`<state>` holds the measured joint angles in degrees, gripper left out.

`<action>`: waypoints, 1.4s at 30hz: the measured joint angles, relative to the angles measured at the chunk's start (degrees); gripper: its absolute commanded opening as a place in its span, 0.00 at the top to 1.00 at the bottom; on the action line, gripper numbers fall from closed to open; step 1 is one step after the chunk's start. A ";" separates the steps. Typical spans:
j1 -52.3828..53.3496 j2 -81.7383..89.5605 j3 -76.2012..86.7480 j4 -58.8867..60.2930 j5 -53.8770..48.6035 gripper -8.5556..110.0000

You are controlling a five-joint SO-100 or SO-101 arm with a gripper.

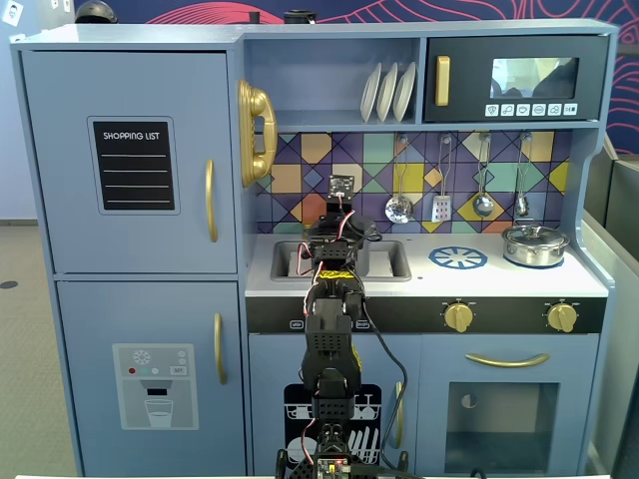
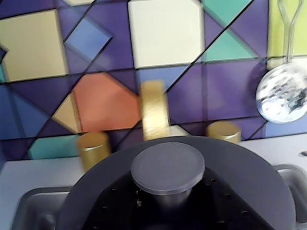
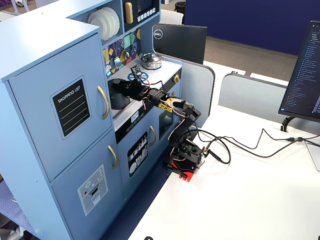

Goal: Pick up the lid from the counter and put it on the gray recipient

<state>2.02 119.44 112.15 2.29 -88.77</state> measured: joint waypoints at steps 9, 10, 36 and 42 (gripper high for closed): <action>-0.44 2.29 -0.09 4.13 -0.70 0.70; -0.44 2.99 -0.09 5.45 -0.88 0.68; 1.93 61.08 39.64 65.48 5.36 0.93; -0.62 61.96 55.28 65.04 6.77 0.93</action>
<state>1.41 181.41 167.43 67.32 -82.00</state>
